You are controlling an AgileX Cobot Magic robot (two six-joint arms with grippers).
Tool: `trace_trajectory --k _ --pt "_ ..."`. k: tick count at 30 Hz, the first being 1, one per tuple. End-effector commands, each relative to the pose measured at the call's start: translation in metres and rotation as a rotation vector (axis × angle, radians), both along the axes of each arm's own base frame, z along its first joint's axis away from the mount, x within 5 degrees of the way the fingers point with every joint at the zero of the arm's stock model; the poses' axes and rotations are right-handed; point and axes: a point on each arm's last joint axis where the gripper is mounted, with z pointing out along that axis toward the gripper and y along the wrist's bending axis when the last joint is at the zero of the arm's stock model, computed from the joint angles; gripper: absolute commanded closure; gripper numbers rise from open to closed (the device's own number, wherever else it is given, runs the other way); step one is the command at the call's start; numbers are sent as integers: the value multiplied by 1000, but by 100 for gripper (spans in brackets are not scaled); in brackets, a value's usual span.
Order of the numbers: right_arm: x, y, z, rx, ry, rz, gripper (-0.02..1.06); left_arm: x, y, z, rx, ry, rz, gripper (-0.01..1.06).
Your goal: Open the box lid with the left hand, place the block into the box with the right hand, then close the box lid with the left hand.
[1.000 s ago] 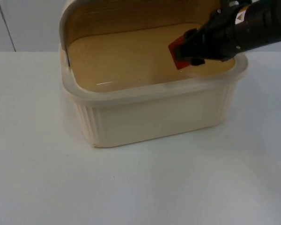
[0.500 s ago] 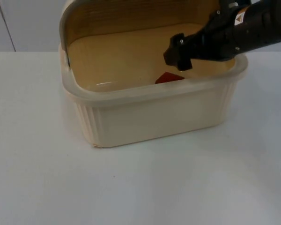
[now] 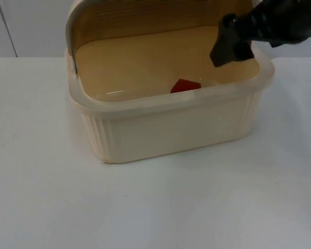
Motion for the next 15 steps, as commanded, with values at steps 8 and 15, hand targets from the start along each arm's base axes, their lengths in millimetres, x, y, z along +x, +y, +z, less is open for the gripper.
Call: trace_trajectory --k 8,15 --pt "-23 -10 28 -30 39 18 0 -1 0 1 -2 -17 -2 3" --pt "-36 -18 48 -17 26 13 0 -1 0 1 -2 -13 -1 3"
